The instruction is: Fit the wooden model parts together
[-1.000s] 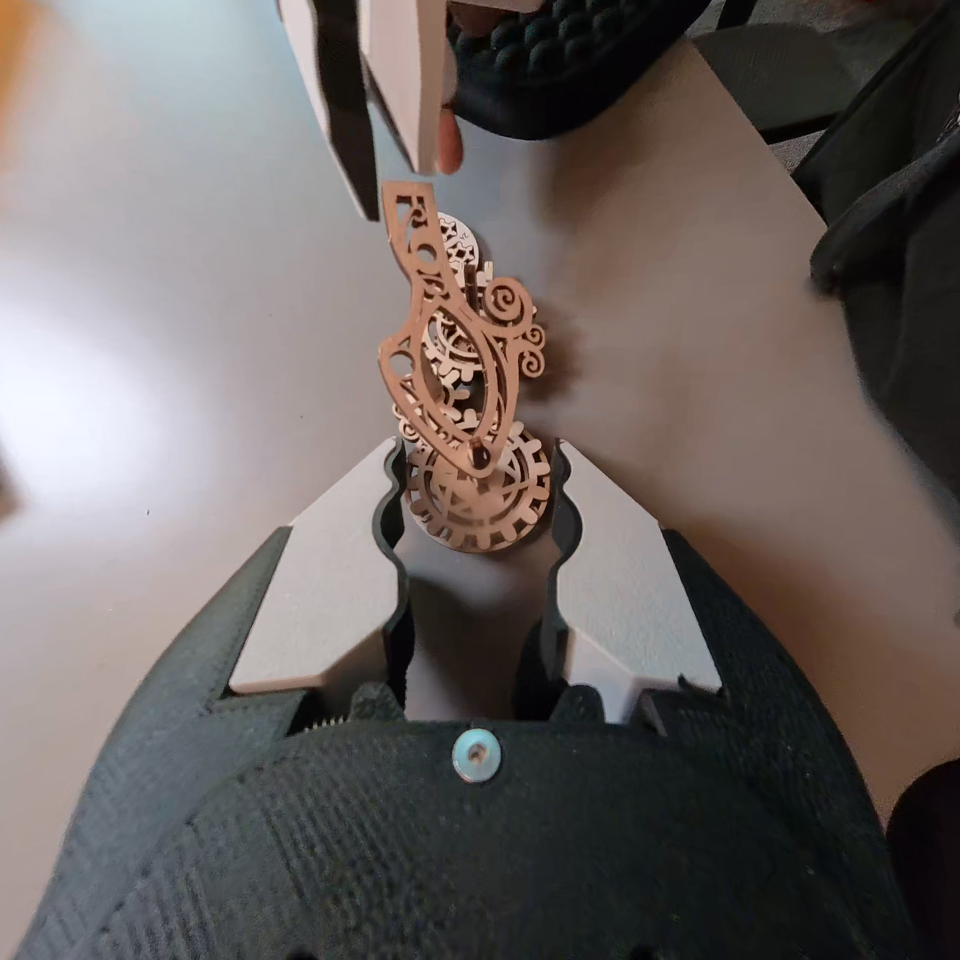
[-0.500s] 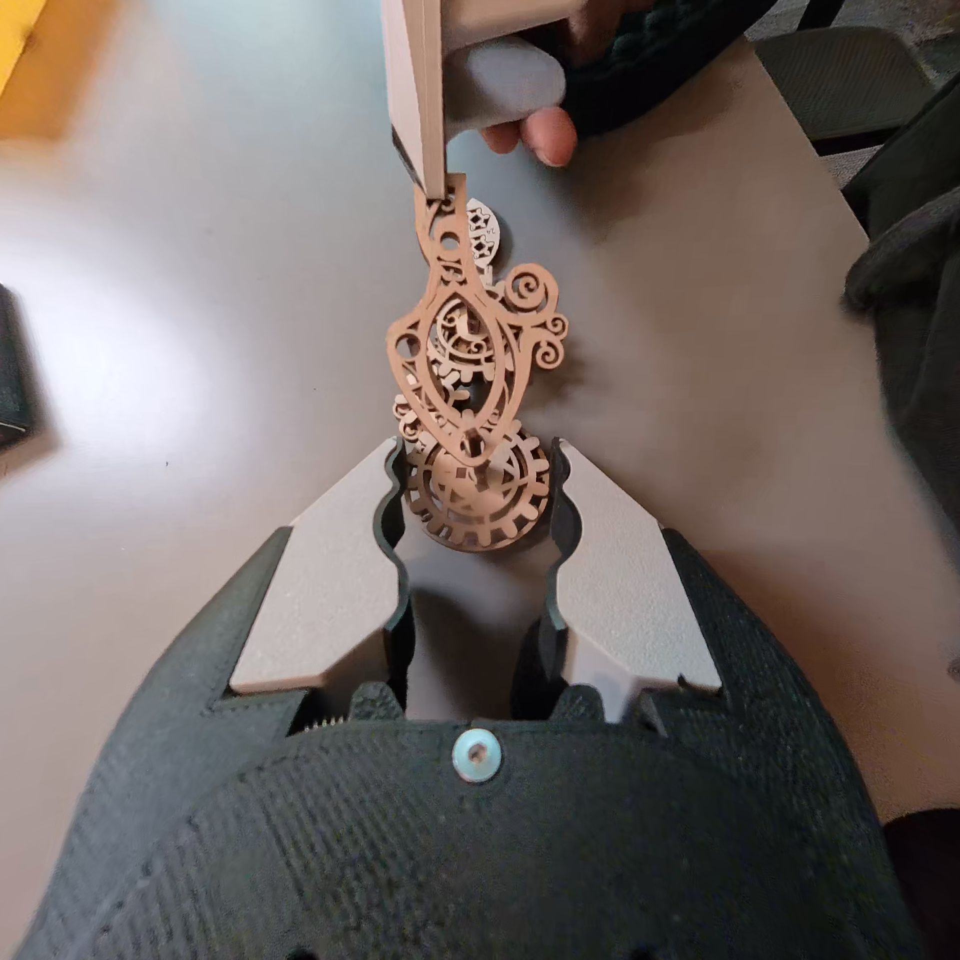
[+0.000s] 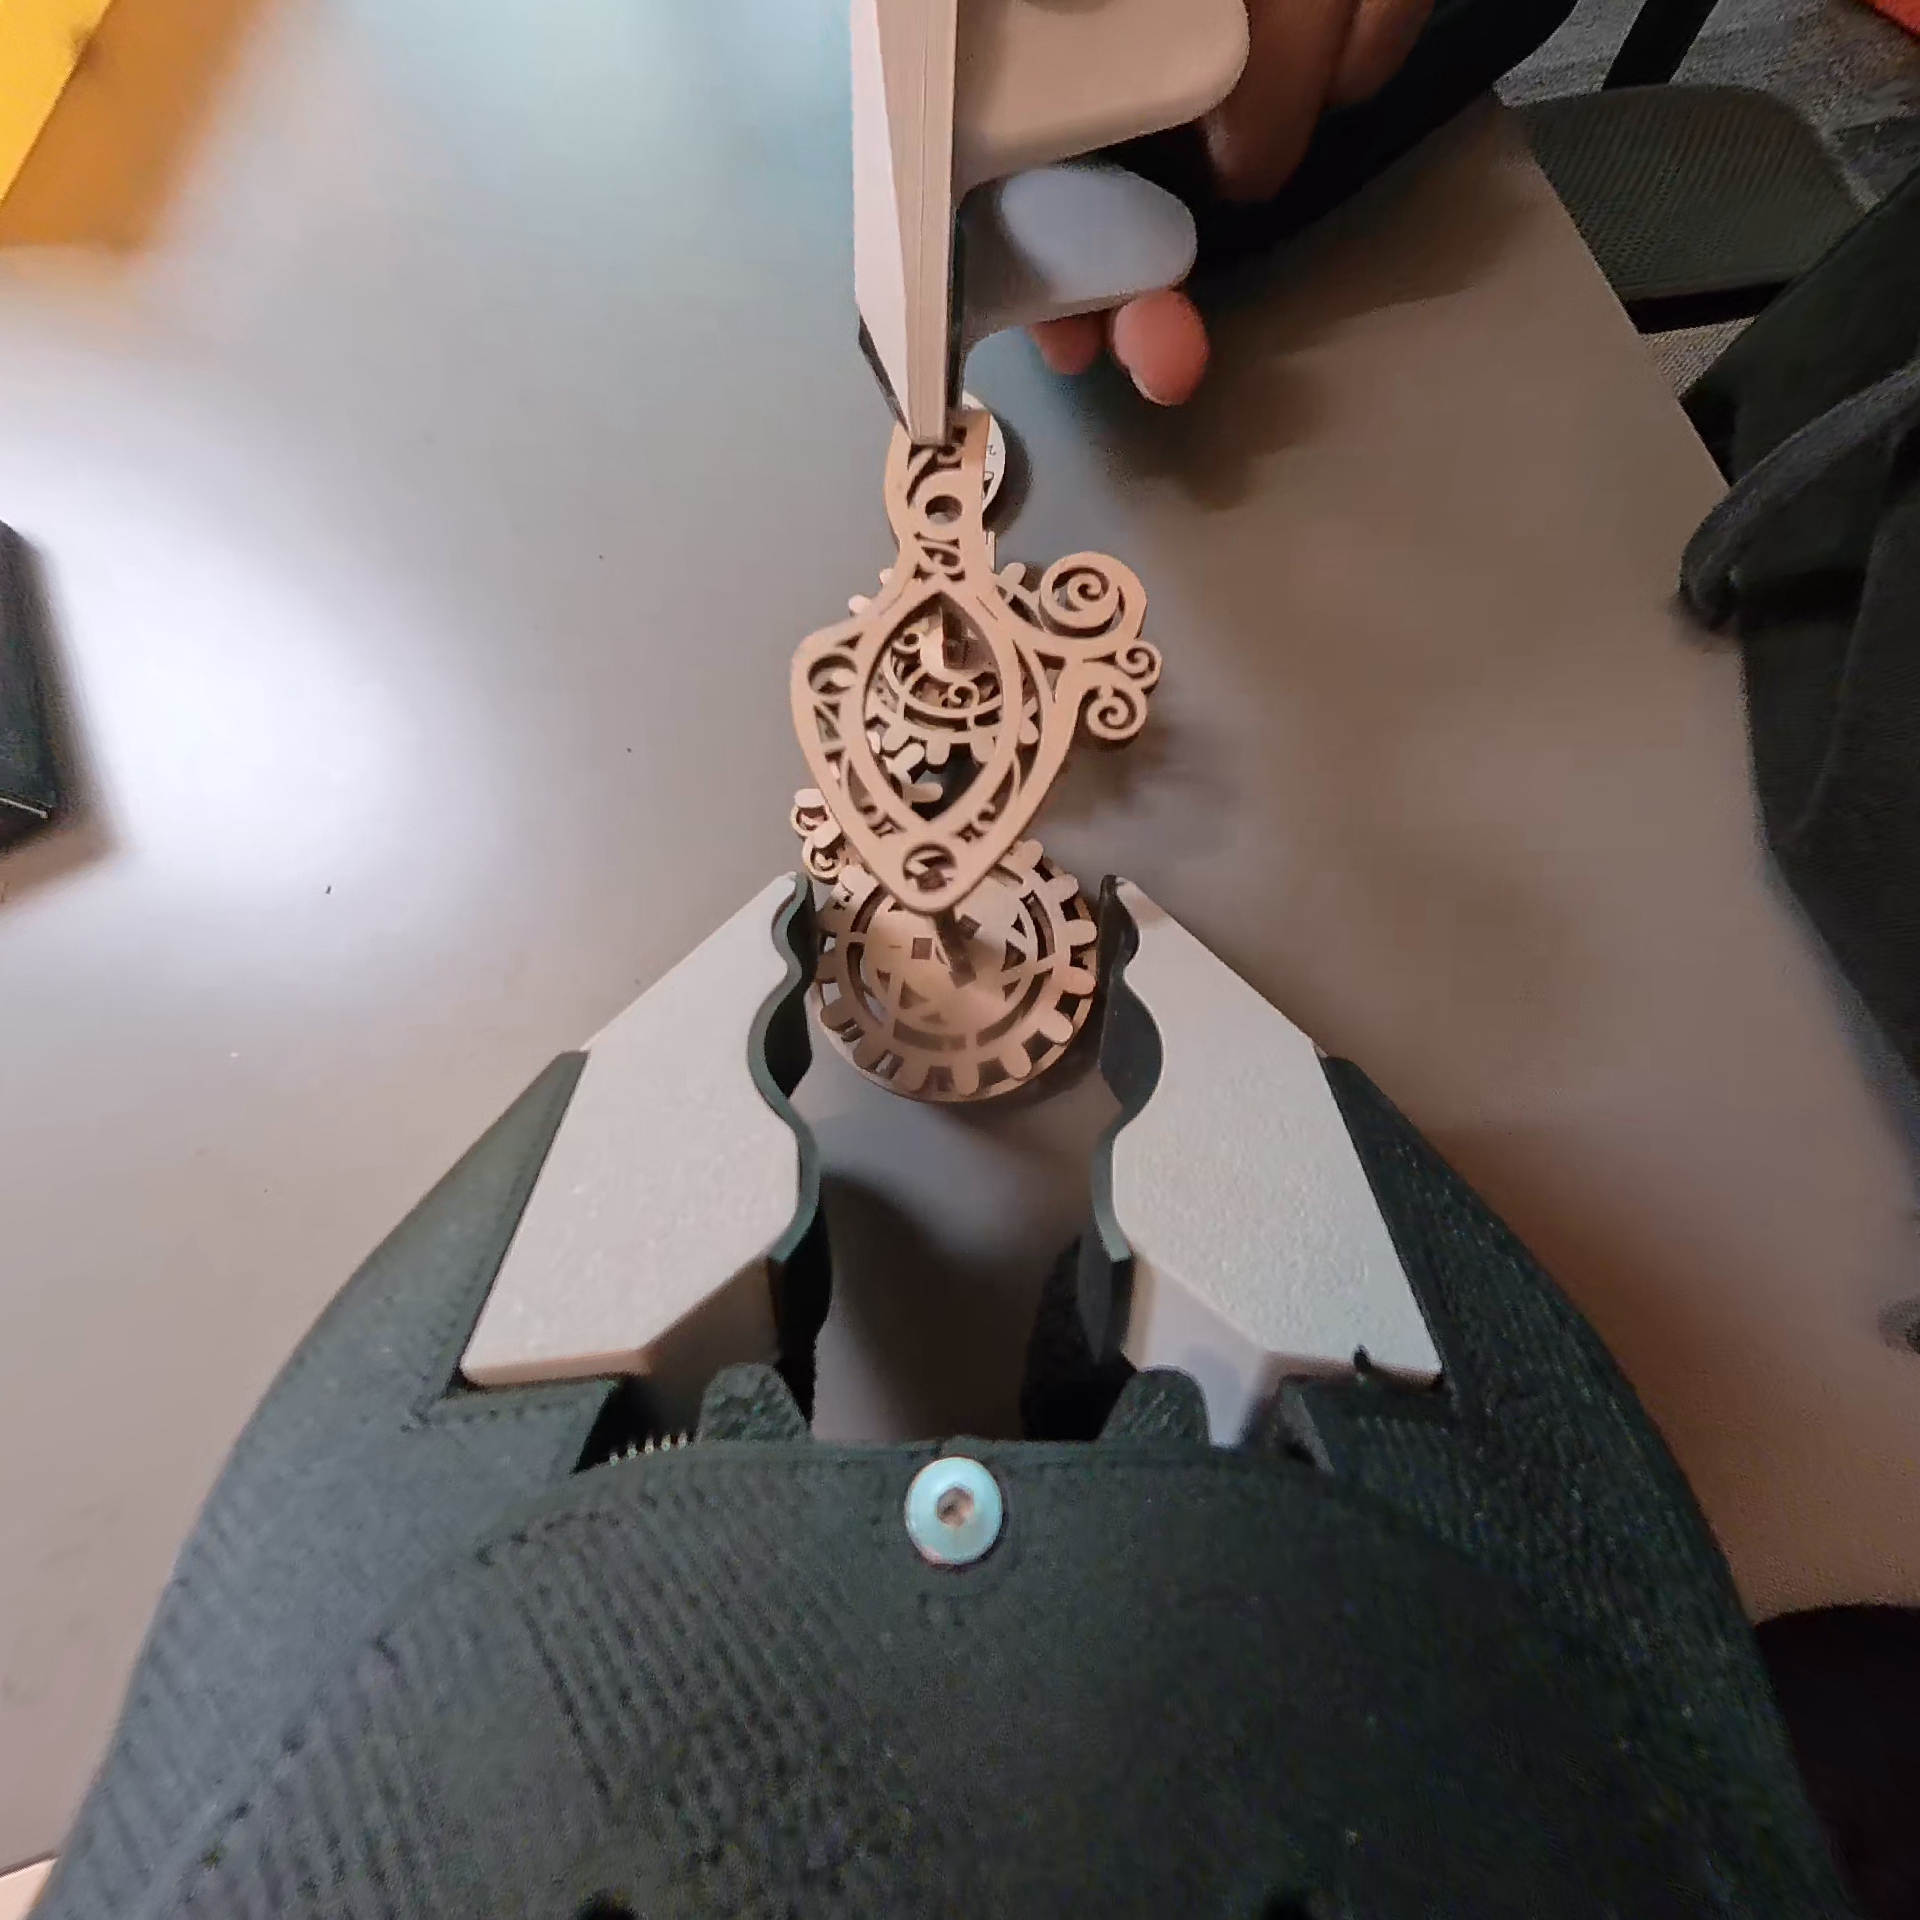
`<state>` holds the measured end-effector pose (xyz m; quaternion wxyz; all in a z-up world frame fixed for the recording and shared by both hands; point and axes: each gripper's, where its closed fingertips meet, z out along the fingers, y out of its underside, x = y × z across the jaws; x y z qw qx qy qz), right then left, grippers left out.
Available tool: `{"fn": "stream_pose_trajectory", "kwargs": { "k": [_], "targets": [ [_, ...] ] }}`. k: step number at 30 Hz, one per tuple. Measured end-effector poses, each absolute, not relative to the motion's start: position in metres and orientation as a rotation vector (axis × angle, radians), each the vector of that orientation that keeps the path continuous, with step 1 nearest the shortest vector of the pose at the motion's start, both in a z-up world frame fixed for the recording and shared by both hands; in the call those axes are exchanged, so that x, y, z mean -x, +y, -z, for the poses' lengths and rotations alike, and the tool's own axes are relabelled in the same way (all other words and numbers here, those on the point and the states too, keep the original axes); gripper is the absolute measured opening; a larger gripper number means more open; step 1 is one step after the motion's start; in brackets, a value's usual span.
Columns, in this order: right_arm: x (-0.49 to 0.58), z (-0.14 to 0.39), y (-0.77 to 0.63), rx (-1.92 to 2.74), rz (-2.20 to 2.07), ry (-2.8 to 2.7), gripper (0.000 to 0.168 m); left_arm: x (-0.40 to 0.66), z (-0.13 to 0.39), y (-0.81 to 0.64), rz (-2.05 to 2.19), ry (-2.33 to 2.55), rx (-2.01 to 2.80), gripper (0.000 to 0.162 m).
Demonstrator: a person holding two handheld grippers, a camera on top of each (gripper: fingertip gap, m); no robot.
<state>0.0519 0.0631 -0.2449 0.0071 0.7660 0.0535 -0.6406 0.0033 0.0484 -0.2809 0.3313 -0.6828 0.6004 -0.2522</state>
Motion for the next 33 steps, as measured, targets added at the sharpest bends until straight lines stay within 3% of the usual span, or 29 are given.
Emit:
{"fn": "stream_pose_trajectory", "kwargs": {
  "k": [33],
  "targets": [
    [-0.0488,0.245,0.0678,-2.464,1.953,0.086,0.004,0.0018,0.2803,0.0496,0.658,1.558,1.779,0.053]
  ]
}}
